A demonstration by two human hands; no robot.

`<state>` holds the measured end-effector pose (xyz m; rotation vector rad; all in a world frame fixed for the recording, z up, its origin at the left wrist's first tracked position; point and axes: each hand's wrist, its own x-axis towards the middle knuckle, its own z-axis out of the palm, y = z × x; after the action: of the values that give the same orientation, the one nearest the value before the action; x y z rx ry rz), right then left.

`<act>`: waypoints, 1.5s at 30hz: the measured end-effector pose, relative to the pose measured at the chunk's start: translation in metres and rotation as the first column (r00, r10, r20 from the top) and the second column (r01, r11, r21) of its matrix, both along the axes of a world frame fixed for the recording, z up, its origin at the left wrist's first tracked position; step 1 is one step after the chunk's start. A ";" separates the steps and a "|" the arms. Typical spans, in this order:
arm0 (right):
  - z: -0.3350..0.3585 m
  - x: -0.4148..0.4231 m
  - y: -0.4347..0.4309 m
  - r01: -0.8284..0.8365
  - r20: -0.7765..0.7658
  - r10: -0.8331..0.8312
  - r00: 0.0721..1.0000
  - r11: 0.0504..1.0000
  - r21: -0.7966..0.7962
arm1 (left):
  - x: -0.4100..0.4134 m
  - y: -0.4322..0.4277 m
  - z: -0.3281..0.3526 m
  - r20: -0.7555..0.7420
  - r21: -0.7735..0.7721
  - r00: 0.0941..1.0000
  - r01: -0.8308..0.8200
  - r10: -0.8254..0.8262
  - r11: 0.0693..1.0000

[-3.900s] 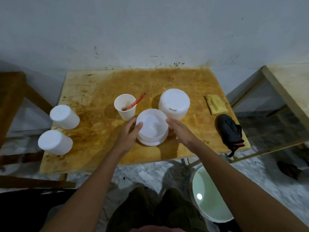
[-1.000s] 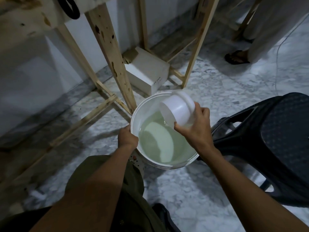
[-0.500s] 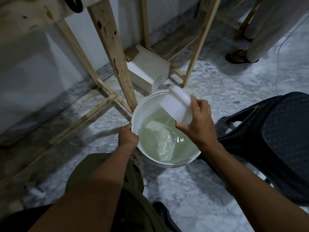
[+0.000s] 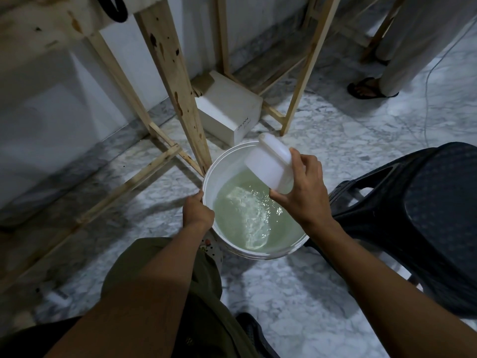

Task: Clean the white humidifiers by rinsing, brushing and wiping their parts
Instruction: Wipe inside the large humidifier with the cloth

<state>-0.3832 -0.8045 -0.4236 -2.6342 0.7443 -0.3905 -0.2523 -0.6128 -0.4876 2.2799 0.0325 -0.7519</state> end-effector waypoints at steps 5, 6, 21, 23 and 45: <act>-0.002 0.000 0.003 -0.002 -0.013 0.002 1.000 1.000 0.003 | 0.001 0.001 -0.003 -0.005 0.015 1.000 0.010 -0.010 1.000; -0.003 0.000 0.002 -0.003 -0.012 0.003 1.000 1.000 0.000 | 0.002 0.001 -0.004 0.005 0.021 1.000 0.020 -0.020 1.000; -0.013 -0.005 0.012 0.020 0.022 -0.021 1.000 0.998 0.059 | 0.003 0.002 -0.009 -0.001 0.019 1.000 0.003 -0.003 1.000; -0.013 -0.006 0.012 0.019 0.039 -0.021 0.999 0.998 0.054 | 0.003 0.002 -0.008 -0.007 0.014 1.000 0.004 -0.004 1.000; -0.015 -0.009 0.018 0.164 0.023 -0.172 0.985 0.966 0.199 | 0.002 0.002 -0.006 -0.004 0.019 1.000 0.031 -0.031 0.999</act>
<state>-0.3922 -0.7864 -0.4384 -2.3806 0.9465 -0.3932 -0.2503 -0.6111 -0.4938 2.3016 0.0060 -0.7743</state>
